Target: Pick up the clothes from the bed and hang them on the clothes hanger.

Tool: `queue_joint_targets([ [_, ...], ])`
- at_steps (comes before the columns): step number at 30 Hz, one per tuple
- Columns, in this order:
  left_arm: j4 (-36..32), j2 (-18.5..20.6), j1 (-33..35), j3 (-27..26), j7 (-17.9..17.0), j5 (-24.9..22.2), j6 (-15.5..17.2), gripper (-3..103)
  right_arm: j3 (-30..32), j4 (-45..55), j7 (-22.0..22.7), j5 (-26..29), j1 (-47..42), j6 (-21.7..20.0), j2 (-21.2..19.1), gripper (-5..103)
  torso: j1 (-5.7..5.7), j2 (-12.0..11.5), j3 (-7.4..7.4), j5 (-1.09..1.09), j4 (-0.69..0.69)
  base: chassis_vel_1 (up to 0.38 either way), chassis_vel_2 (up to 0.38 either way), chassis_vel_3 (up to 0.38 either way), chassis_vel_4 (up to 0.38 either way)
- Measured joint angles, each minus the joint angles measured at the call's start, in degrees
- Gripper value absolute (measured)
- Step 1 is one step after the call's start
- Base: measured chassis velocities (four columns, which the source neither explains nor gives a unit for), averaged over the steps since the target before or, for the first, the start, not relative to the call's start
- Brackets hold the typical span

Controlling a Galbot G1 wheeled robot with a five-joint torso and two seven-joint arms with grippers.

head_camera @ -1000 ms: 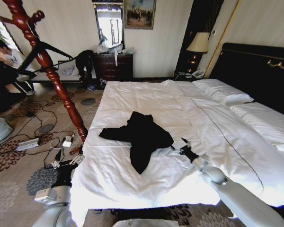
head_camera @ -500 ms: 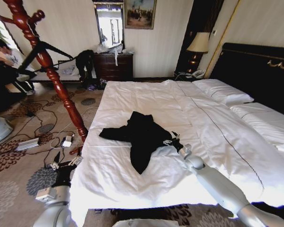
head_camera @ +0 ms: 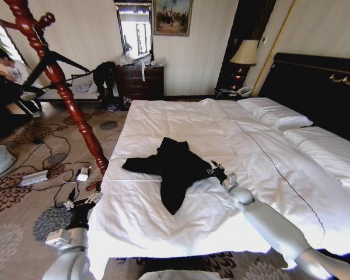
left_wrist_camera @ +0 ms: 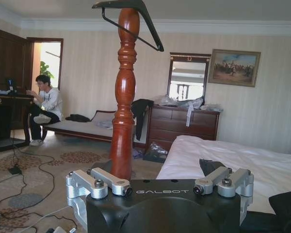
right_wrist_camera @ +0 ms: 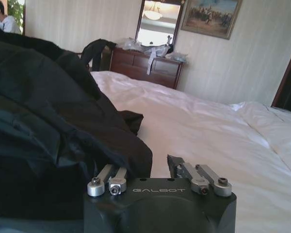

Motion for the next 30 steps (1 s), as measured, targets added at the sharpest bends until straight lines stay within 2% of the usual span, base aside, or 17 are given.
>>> queue_joint_targets([
  [2, 0.0, 0.0, -0.3, 0.0, -0.5, 0.0, 0.0, 100, 0.2, 0.4, -0.7, -0.3, -0.4, -1.3, -0.6, 24, 0.0, 0.0, 0.0, 0.0, 0.0, 0.0, 0.0, 0.0, 0.0],
  [4, 0.1, 0.0, -0.3, 0.0, -0.7, 0.0, 0.0, 100, 0.4, 0.4, -1.0, -0.5, -0.4, -1.6, -0.7, 24, 0.0, 0.0, 0.0, 0.0, 0.0, 0.0, 0.0, 0.0, 0.0],
  [7, 0.2, 0.5, -0.7, -0.1, -1.2, -0.5, 0.0, 100, 1.9, 0.4, -2.5, -1.6, -1.0, -1.8, -1.2, 7, 0.0, 0.0, 0.0, 0.0, 0.0, 0.0, 0.0, 0.0, 0.0],
  [11, 0.3, 1.3, -1.5, -0.6, -1.3, -1.6, 0.7, 100, 3.8, 1.1, -1.0, -1.7, -1.7, -0.9, -1.4, 1, 0.0, 0.0, 0.0, 0.01, 0.01, 0.0, 0.0, 0.0, 0.0],
  [13, 0.4, 3.0, -2.7, -1.4, -1.1, -4.9, 3.3, 100, 7.0, 3.1, -1.5, -0.9, -2.8, 1.2, -2.9, 0, 0.0, 0.0, 0.0, 0.0, 0.02, 0.0, 0.0, 0.0, 0.0],
  [14, 0.4, 3.0, -2.7, -1.4, -1.1, -4.9, 3.3, 100, 7.0, 3.1, -1.5, -0.9, -2.8, 1.2, -2.9, 0, 0.0, 0.0, 0.0, 0.0, 0.02, 0.0, 0.0, 0.0, 0.0],
  [16, 0.4, 6.5, -3.4, -1.3, -0.7, -9.2, 6.2, 100, 10.0, 5.9, -3.9, 1.7, -4.3, 3.9, -5.2, 0, 0.0, 0.0, 0.0, -0.01, 0.0, 0.0, 0.0, 0.0, 0.0],
  [18, 0.4, 10.2, -3.8, -0.5, 0.7, -11.2, 7.3, 100, 12.4, 9.5, -5.4, 4.6, -6.0, 5.1, -7.4, 0, 0.0, 0.0, 0.0, -0.02, -0.01, 0.0, 0.0, 0.0, 0.0],
  [19, 0.4, 10.2, -3.8, -0.5, 0.7, -11.2, 7.3, 100, 12.4, 9.5, -5.4, 4.6, -6.0, 5.1, -7.4, 0, 0.0, 0.0, 0.0, -0.02, -0.01, 0.0, 0.0, 0.0, 0.0],
  [21, 0.8, 17.9, -6.3, 0.5, 3.5, -11.0, 8.3, 100, 14.8, 14.9, -5.6, 7.5, -8.5, 5.5, -9.5, 0, -0.01, 0.0, 0.0, -0.02, 0.0, 0.0, 0.0, 0.0, 0.0],
  [23, 1.1, 19.1, -6.9, 0.6, 3.8, -10.7, 8.4, 100, 15.1, 15.8, -5.5, 7.7, -8.9, 5.5, -9.7, 0, 0.0, 0.0, -0.01, -0.02, -0.01, 0.0, 0.0, 0.0, 0.0],
  [26, 5.1, 29.8, -11.4, 3.8, 6.6, -6.2, 7.7, 100, 16.4, 20.2, -4.9, 8.7, -10.9, 5.7, -9.8, 0, 0.0, 0.0, 0.0, -0.02, -0.01, 0.0, 0.0, 0.0, 0.0],
  [27, 5.1, 29.8, -11.4, 3.8, 6.6, -6.2, 7.7, 100, 16.4, 20.2, -4.9, 8.7, -10.9, 5.7, -9.8, 0, 0.0, 0.0, 0.0, -0.02, -0.01, 0.0, 0.0, 0.0, 0.0],
  [30, 11.3, 37.4, -15.9, 8.9, 9.2, 1.8, 3.0, 100, 16.6, 21.7, -4.1, 9.2, -11.7, 5.8, -8.7, 0, 0.0, 0.0, 0.0, -0.01, 0.0, 0.0, 0.0, 0.0, 0.0],
])
